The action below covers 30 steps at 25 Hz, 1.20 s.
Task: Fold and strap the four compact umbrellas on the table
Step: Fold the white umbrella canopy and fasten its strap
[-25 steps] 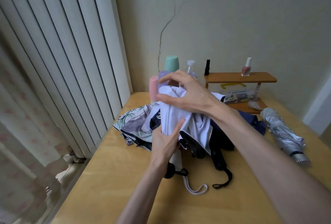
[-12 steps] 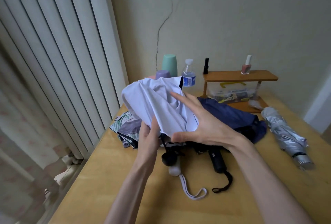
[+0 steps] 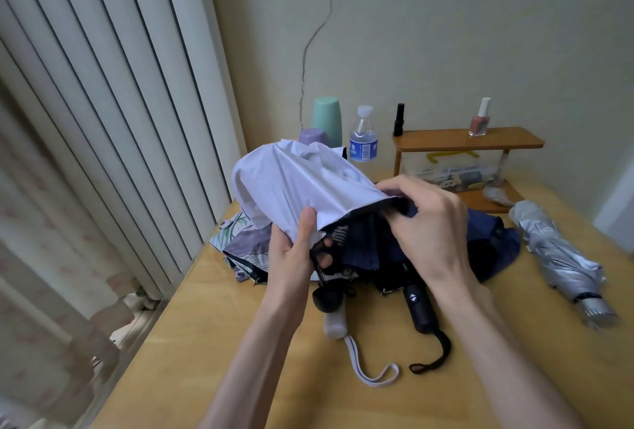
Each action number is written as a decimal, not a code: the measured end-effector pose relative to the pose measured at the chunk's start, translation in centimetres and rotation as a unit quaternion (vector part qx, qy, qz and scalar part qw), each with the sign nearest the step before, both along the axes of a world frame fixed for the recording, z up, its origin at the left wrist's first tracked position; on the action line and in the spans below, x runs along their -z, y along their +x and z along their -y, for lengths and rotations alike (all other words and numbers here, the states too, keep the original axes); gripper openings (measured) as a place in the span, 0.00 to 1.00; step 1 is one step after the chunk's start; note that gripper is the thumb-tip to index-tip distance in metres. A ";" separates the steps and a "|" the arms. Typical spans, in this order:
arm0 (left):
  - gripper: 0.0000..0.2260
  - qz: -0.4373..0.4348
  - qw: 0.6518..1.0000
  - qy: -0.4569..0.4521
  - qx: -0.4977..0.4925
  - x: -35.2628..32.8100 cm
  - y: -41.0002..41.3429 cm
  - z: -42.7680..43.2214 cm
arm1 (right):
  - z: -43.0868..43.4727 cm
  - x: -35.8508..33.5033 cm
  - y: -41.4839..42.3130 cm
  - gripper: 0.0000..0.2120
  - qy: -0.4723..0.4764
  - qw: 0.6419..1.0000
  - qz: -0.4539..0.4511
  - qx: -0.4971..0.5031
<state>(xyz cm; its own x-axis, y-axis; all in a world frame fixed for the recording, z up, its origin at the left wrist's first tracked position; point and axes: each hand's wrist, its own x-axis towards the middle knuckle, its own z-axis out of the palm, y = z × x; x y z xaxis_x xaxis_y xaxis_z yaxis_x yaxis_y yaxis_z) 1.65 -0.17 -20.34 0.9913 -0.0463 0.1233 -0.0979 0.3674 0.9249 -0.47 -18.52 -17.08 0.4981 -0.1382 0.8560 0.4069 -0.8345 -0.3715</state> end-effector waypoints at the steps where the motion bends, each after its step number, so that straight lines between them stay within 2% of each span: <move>1: 0.18 -0.003 1.000 -0.001 0.002 0.0 0.0 0.2 | -0.2 0.2 -0.3 0.07 -0.001 0.999 0.028 0.039; 4: 0.23 0.000 1.000 0.010 0.014 0.0 -0.2 0.5 | 0.1 0.3 -0.7 0.06 -0.020 0.981 0.117 0.156; 6: 0.24 -0.002 1.000 0.020 0.012 -0.1 -0.1 0.4 | 1.0 -0.1 -0.6 0.04 -0.005 0.978 0.117 0.173; 8: 0.22 -0.005 0.999 0.026 0.017 -0.1 0.3 -0.2 | 2.0 -0.9 -0.5 0.05 0.079 0.995 0.006 0.055; 10: 0.17 0.001 0.999 0.041 0.032 -0.2 0.6 -1.1 | 3.1 -1.9 -1.1 0.08 0.139 0.973 -0.133 -0.130; 12: 0.15 0.004 0.997 0.057 0.044 0.0 0.8 -2.0 | 4.4 -2.7 -1.6 0.13 0.081 0.954 -0.206 -0.204; 13: 0.15 0.005 0.997 0.067 0.047 0.0 0.9 -2.3 | 4.8 -2.9 -1.7 0.15 0.050 0.954 -0.215 -0.203; 15: 0.19 0.009 0.995 0.084 0.050 0.1 1.0 -2.6 | 4.9 -2.6 -1.4 0.15 0.045 0.973 -0.176 -0.143; 18: 0.21 0.008 0.993 0.104 0.051 0.4 1.0 -2.3 | 3.3 -1.3 -1.0 0.14 0.086 0.995 -0.041 0.008; 21: 0.19 0.004 0.993 0.110 0.049 0.8 0.9 -1.7 | 2.2 0.2 -0.8 0.15 0.087 0.990 0.057 0.093; 23: 0.20 0.002 0.994 0.103 0.048 0.8 1.0 -1.6 | 2.5 0.4 -0.6 0.15 0.116 0.991 0.040 0.051; 26: 0.20 0.007 0.994 0.100 0.052 0.7 1.1 -2.1 | 3.3 -0.3 -0.5 0.15 0.175 0.978 -0.088 -0.078; 28: 0.20 0.012 0.993 0.104 0.050 0.6 1.0 -2.3 | 3.7 0.1 -0.4 0.17 0.175 0.979 -0.093 -0.041; 30: 0.20 0.010 0.994 0.100 0.034 0.5 1.0 -2.0 | 3.7 0.7 -0.4 0.17 0.183 0.981 -0.021 0.053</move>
<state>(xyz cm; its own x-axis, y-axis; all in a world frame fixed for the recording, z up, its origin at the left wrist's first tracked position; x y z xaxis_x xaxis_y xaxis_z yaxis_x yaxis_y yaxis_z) 2.65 1.86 -20.87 0.9825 -0.1386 0.1247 -0.0983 0.1828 0.9782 -0.90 -22.27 -17.78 0.4977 -0.4858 0.7186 0.3038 -0.6784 -0.6690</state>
